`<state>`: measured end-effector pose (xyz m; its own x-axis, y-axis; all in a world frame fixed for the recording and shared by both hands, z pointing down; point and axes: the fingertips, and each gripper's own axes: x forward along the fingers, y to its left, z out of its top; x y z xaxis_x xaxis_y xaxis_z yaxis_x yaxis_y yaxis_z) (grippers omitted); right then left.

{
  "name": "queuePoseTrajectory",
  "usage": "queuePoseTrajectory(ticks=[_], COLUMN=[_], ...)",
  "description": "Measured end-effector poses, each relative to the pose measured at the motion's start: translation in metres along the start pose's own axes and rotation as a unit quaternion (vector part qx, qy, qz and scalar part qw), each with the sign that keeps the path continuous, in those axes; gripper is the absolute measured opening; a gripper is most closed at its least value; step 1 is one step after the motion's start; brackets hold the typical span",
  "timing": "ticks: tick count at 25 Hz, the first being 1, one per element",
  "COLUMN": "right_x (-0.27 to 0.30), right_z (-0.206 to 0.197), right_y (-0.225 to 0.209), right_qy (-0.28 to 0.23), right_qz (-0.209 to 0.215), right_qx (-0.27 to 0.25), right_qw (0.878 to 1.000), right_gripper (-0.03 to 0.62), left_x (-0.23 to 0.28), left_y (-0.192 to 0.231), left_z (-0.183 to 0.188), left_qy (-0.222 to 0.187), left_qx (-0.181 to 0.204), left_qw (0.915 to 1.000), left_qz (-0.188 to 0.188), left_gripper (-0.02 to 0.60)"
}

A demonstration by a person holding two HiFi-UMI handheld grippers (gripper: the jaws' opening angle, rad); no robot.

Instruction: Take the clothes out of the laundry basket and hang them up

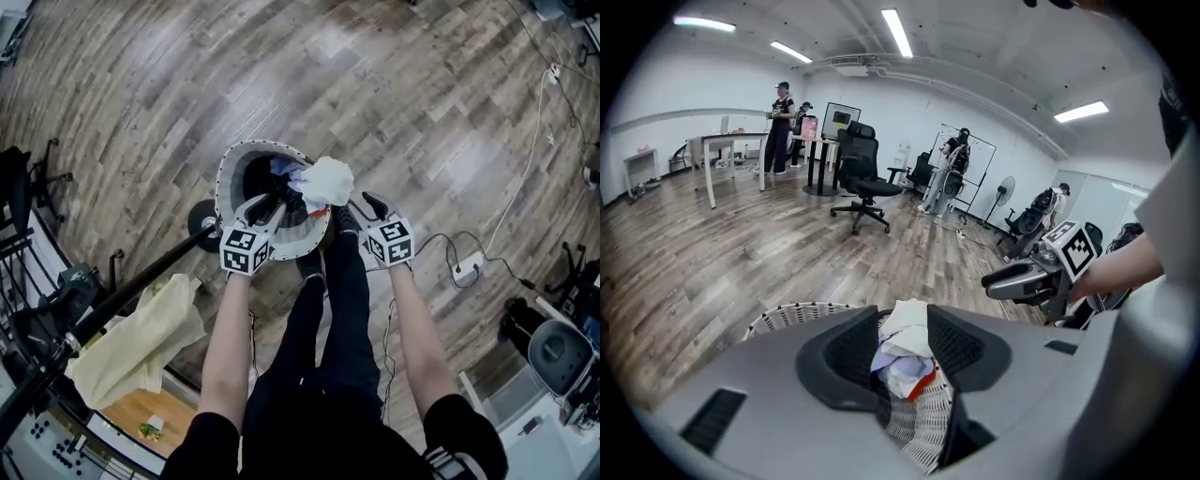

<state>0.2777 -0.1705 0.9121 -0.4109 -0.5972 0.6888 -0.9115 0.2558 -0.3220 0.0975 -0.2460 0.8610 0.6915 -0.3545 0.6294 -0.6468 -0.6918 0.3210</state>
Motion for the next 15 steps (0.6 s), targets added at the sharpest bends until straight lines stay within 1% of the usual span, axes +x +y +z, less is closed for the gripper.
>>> queuePoseTrajectory(ticks=[3,9,15], right_x=[0.018,0.046,0.067], right_z=[-0.012,-0.039,-0.051], right_y=[-0.012,-0.029,-0.047], right_qy=[0.008,0.024,0.038], right_qz=[0.001,-0.005,-0.009], right_qx=[0.004,0.011,-0.004], right_qw=[1.0,1.0,0.999], right_gripper=[0.186,0.183,0.173], left_x=[0.021,0.055,0.088], left_y=[0.003,0.013,0.031], left_z=[-0.014,-0.041,-0.061], left_qy=[0.011,0.033,0.054], left_qx=[-0.008,0.012,0.017], left_qw=[0.9999,0.9993,0.9983], left_qz=[-0.006,-0.014,-0.015], left_gripper=[0.175,0.175,0.175])
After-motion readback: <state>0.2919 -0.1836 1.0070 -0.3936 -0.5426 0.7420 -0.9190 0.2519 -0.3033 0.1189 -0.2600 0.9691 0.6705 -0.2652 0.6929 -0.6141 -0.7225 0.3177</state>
